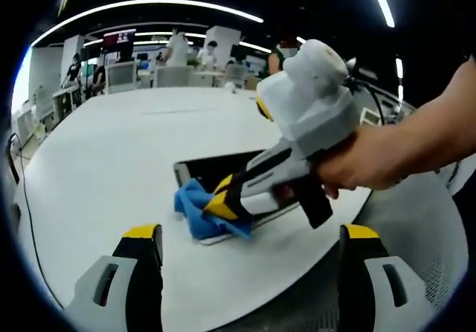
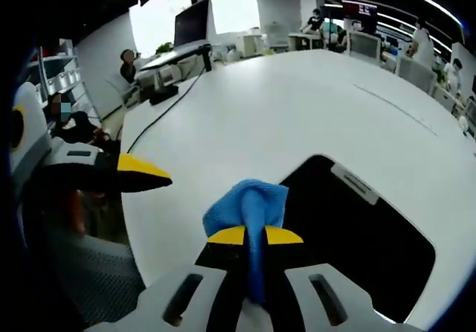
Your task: Wipe the mirror surface with the cleaning cloth until all visible marks leave the cleaned area.
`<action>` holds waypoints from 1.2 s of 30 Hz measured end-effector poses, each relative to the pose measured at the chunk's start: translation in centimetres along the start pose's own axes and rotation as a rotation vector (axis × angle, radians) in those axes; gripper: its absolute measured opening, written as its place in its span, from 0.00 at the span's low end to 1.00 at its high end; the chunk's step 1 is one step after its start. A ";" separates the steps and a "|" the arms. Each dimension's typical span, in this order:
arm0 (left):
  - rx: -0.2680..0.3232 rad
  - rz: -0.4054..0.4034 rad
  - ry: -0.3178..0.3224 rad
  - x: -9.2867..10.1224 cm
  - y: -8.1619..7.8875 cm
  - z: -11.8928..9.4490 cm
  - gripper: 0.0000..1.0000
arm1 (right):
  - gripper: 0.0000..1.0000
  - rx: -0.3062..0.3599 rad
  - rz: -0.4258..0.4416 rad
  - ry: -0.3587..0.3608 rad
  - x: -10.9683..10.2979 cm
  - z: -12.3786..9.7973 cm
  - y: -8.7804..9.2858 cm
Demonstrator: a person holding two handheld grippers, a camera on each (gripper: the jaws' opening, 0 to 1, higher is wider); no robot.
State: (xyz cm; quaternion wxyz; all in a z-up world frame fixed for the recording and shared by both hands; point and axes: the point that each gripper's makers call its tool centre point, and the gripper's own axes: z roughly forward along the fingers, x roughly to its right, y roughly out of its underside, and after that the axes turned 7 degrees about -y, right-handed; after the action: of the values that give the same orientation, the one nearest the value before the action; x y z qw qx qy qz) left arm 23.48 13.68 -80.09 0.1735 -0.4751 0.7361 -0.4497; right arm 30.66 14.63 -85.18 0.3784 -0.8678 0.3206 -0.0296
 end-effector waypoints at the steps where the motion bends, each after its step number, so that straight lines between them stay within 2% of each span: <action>1: 0.001 0.005 -0.003 0.0 0.0 0.0 0.99 | 0.02 0.000 0.001 0.002 0.0 0.0 0.0; 10: 0.014 0.002 -0.020 -0.4 -0.1 0.0 0.99 | 0.01 -0.014 -0.030 0.012 0.1 0.0 -0.1; 11: 0.016 0.002 -0.023 -0.4 -0.1 0.0 0.99 | 0.01 -0.014 -0.032 0.018 0.2 0.1 -0.1; 12: 0.018 0.001 -0.024 -0.5 -0.1 0.0 0.99 | 0.01 -0.009 -0.065 0.057 0.6 0.0 -0.3; 16: 0.011 0.004 -0.012 -0.3 0.0 0.0 0.99 | 0.01 -0.003 -0.041 0.054 0.7 0.3 -0.4; 21: 0.016 0.011 -0.003 -0.1 -0.1 0.0 0.99 | 0.01 -0.003 -0.050 0.050 1.1 0.5 -0.7; 26: 0.014 -0.016 0.005 -0.1 0.0 0.0 0.99 | 0.01 0.000 -0.031 0.053 1.6 0.7 -1.1; 36: -0.010 -0.010 0.001 -0.1 0.4 0.0 0.99 | 0.01 -0.010 -0.034 0.052 2.5 1.0 -1.7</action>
State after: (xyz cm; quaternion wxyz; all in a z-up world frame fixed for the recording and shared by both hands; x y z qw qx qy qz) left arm 23.32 13.78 -80.47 0.1683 -0.4794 0.7361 -0.4471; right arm 33.78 14.67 -85.19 0.3651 -0.8739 0.3158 -0.0572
